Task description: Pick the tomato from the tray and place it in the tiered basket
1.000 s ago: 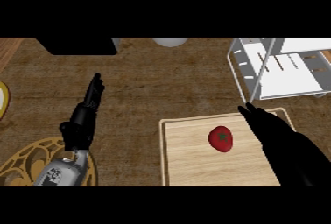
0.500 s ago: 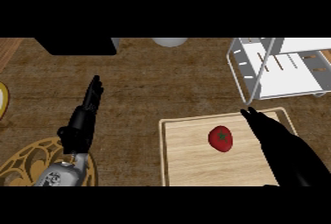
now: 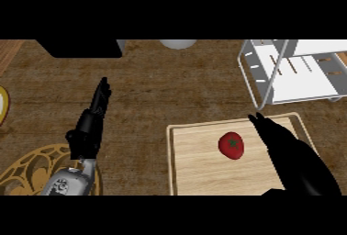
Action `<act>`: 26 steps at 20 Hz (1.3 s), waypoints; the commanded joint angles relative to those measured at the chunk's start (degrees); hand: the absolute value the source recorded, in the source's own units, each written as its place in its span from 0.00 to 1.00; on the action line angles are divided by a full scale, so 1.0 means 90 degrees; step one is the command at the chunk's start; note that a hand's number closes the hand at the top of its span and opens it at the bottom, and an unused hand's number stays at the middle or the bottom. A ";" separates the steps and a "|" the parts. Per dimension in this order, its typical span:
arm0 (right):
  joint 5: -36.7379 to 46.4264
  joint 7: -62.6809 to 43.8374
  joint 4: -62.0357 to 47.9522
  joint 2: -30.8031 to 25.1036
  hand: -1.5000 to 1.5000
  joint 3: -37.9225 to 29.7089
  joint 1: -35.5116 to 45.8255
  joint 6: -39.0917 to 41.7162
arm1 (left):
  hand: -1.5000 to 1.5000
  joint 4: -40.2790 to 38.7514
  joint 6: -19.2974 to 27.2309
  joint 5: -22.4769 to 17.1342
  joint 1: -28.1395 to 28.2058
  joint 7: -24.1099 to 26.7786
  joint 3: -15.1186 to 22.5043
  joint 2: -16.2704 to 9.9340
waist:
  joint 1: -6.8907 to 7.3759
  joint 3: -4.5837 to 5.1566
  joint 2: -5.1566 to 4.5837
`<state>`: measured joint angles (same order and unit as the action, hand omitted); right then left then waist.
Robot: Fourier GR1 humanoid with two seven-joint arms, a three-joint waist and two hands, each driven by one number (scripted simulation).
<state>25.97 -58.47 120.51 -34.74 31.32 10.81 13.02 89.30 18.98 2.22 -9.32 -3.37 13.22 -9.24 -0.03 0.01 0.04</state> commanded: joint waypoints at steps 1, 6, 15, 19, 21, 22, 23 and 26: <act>0.0234 -0.0713 -0.0257 0.0788 0.00 0.0079 0.0475 0.0563 | 0.50 -0.0264 -0.0152 0.0032 0.0069 0.0279 -0.0114 0.0114 | 0.0024 0.0003 -0.0005; 0.0205 -0.0150 -0.0818 0.0835 0.00 -0.0285 0.0288 0.0632 | 0.50 0.0259 -0.0175 0.0153 0.0196 -0.0089 -0.0136 0.0086 | 0.0035 0.0000 -0.0004; 0.0503 0.0575 -0.1178 0.1093 0.00 -0.0751 -0.0035 0.0968 | 0.50 0.0060 -0.0526 0.0030 0.0125 0.0006 -0.0532 0.0177 | 0.0009 -0.0001 0.0000; 0.1052 0.0303 -0.1722 0.1856 0.00 -0.0493 0.0407 0.1022 | 0.50 0.0288 -0.0406 0.0369 0.0452 0.0033 -0.0276 0.0369 | 0.0033 0.0000 -0.0002; 0.1165 0.0685 -0.1731 0.1849 0.00 -0.0772 0.0130 0.0943 | 0.50 -0.0315 -0.0536 0.0259 0.0009 0.0303 -0.0620 0.0413 | 0.0006 0.0000 -0.0005; 0.1291 0.1058 -0.1584 0.1633 0.00 -0.0686 -0.0405 0.0751 | 0.50 -0.0082 -0.0412 0.0531 0.0275 0.0301 -0.0358 0.0468 | -0.0001 -0.0001 -0.0001; 0.1352 0.0932 -0.1799 0.1905 0.00 -0.0741 -0.0195 0.0811 | 0.50 0.0021 -0.0614 0.0384 0.0435 0.0295 -0.0484 0.0352 | 0.0012 -0.0001 -0.0002; 0.1655 0.1208 -0.1857 0.2046 0.00 -0.0600 -0.0414 0.0654 | 0.50 0.0147 -0.0294 0.0785 0.0087 -0.0329 -0.0210 0.0687 | 0.0004 -0.0002 0.0000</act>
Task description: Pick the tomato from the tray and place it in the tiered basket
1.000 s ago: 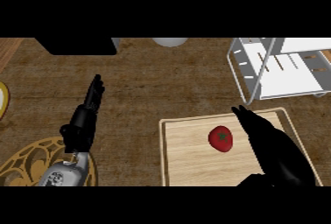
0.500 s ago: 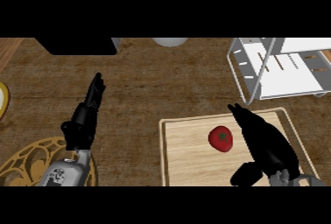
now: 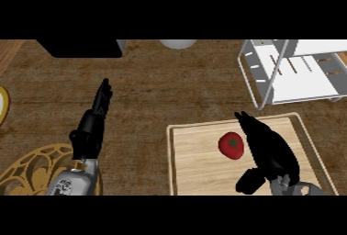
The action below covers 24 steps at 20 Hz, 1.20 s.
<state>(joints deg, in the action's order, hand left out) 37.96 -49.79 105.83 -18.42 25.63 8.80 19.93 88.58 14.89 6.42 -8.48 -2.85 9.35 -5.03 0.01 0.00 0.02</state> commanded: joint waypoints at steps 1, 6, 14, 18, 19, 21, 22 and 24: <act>0.0150 0.0025 -0.0332 0.0411 0.00 -0.0293 0.0244 0.0283 | 0.50 0.0071 -0.0165 -0.0022 -0.0205 -0.0259 -0.0297 -0.0048 | 0.0006 0.0000 -0.0001; 0.0545 0.0063 -0.0061 0.0743 0.00 -0.0217 -0.0067 0.0248 | 0.50 -0.0196 -0.0383 -0.0112 -0.0214 0.0104 -0.0568 -0.0040 | -0.0009 0.0000 -0.0001; 0.1142 0.1023 -0.1078 0.1090 0.00 -0.0425 -0.0180 -0.0705 | 0.50 0.0133 -0.0367 0.0114 0.0053 -0.0069 -0.0412 0.0136 | 0.0006 -0.0001 -0.0001; 0.1672 0.1233 -0.1104 0.0940 1.00 -0.0358 -0.0129 -0.0924 | 0.50 0.0062 -0.0310 0.0267 0.0128 0.0097 -0.0286 0.0272 | 0.0007 -0.0001 0.0001; 0.1988 0.1420 -0.1077 0.0781 1.00 -0.0060 -0.0237 -0.1159 | 0.50 -0.0090 -0.0444 0.0085 -0.0042 0.0120 -0.0443 0.0189 | 0.0000 -0.0001 0.0000; 0.2216 0.1343 -0.1402 0.0804 1.00 -0.0151 0.0261 -0.1068 | 0.50 0.0155 -0.0356 0.0220 0.0328 0.0166 -0.0312 0.0212 | 0.0043 -0.0001 0.0002; 0.2488 0.1433 -0.1705 0.1001 1.00 0.0117 0.0139 -0.1367 | 0.50 -0.0068 -0.0429 0.0164 -0.0166 -0.0044 -0.0478 0.0163 | 0.0018 -0.0001 -0.0004; 0.2716 0.1473 -0.1732 0.1039 1.00 0.0058 -0.0026 -0.1673 | 0.50 0.0182 -0.0684 -0.0068 0.0271 0.0230 -0.0590 0.0022 | 0.0022 0.0000 0.0001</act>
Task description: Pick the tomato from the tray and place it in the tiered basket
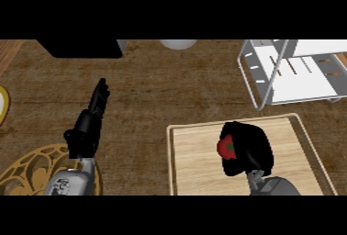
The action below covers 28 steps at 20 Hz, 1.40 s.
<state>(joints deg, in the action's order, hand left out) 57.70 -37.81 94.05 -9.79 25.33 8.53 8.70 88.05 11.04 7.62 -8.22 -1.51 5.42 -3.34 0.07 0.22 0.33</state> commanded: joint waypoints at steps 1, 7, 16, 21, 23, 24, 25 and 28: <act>0.0359 0.0469 -0.0200 -0.0087 1.00 -0.0157 -0.0173 -0.0390 | 0.50 0.0143 0.0083 0.0160 0.0013 -0.0158 0.0083 0.0137 | -0.0008 -0.0025 -0.0034; 0.0248 0.0684 -0.0843 -0.1120 1.00 -0.0149 0.0703 0.1572 | 0.50 -0.0152 -0.0091 -0.0016 -0.0166 0.0068 -0.0050 0.0052 | 0.0035 -0.0013 -0.0061; 0.0519 0.0678 -0.0155 -0.1584 1.00 -0.0936 0.1163 0.2091 | 0.50 -0.0064 -0.0075 0.0013 0.0199 0.0168 -0.0100 0.0081 | -0.0008 -0.0021 -0.0030; 0.0197 0.0388 0.1251 -0.1895 1.00 -0.1704 0.1444 0.2677 | 0.50 0.0225 0.0156 0.0301 0.0191 -0.0063 0.0126 0.0231 | -0.0051 -0.0022 -0.0009; 0.0084 0.0157 0.1535 -0.1878 1.00 -0.2042 0.1811 0.2976 | 0.50 0.0224 -0.0022 0.0145 0.0052 -0.0301 -0.0077 0.0035 | -0.0036 -0.0022 -0.0010; -0.0034 0.0153 0.2028 -0.2051 1.00 -0.2206 0.1688 0.3184 | 0.50 0.0036 -0.0080 0.0011 0.0218 0.0129 -0.0223 -0.0009 | -0.0079 -0.0019 -0.0003; -0.0233 -0.0089 0.1891 -0.1899 1.00 -0.2346 0.2420 0.3773 | 0.50 -0.0261 -0.0129 -0.0016 -0.0250 0.0028 -0.0270 0.0015 | -0.0058 -0.0015 -0.0019; -0.0787 -0.0521 0.3052 -0.1841 1.00 -0.2948 0.2306 0.4500 | 0.50 0.0331 -0.0032 0.0166 0.0399 0.0020 0.0023 0.0086 | -0.0083 -0.0017 0.0022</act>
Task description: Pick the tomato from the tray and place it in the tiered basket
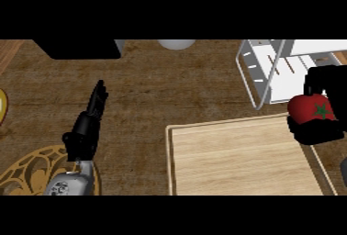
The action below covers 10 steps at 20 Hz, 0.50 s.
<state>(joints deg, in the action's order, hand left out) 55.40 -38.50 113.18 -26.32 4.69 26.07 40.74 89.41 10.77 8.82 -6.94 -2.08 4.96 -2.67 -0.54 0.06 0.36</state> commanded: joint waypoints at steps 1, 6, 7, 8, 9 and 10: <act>-0.0726 -0.0347 0.0355 -0.0100 1.00 -0.1042 0.0939 0.1085 | 0.50 -0.0175 -0.0079 -0.0151 0.0003 0.0322 -0.0155 -0.0019 | 0.0032 0.0003 -0.0019; -0.1170 -0.0926 -0.0213 -0.0023 1.00 -0.1532 0.2254 0.1720 | 0.50 0.0153 -0.0049 -0.0026 -0.0168 -0.0246 0.0019 -0.0001 | 0.0091 0.0001 -0.0025; -0.1376 -0.0711 -0.0134 -0.0284 1.00 -0.1866 0.2108 0.1844 | 0.50 -0.0356 -0.0057 -0.0168 -0.0280 0.0074 -0.0261 -0.0040 | 0.0043 0.0001 -0.0029; -0.1365 -0.0892 -0.0503 0.0000 1.00 -0.1834 0.2460 0.1567 | 0.50 0.0387 -0.0252 -0.0119 0.0128 -0.0171 0.0042 -0.0137 | 0.0116 0.0000 -0.0022; -0.1821 -0.0717 -0.0349 -0.0058 1.00 -0.2385 0.2341 0.1703 | 0.50 0.0520 0.0112 0.0232 0.0329 -0.0293 0.0392 0.0175 | 0.0075 -0.0004 -0.0003; -0.1712 -0.0931 -0.0459 0.0281 1.00 -0.2280 0.2367 0.1321 | 0.50 0.0003 -0.0004 -0.0003 -0.0175 -0.0116 -0.0093 -0.0033 | 0.0061 -0.0001 -0.0028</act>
<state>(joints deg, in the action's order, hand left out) 43.50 -43.53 111.28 -26.65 -11.41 43.51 51.31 90.65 10.67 8.97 -6.82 -3.03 5.53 -2.49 0.04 0.06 0.22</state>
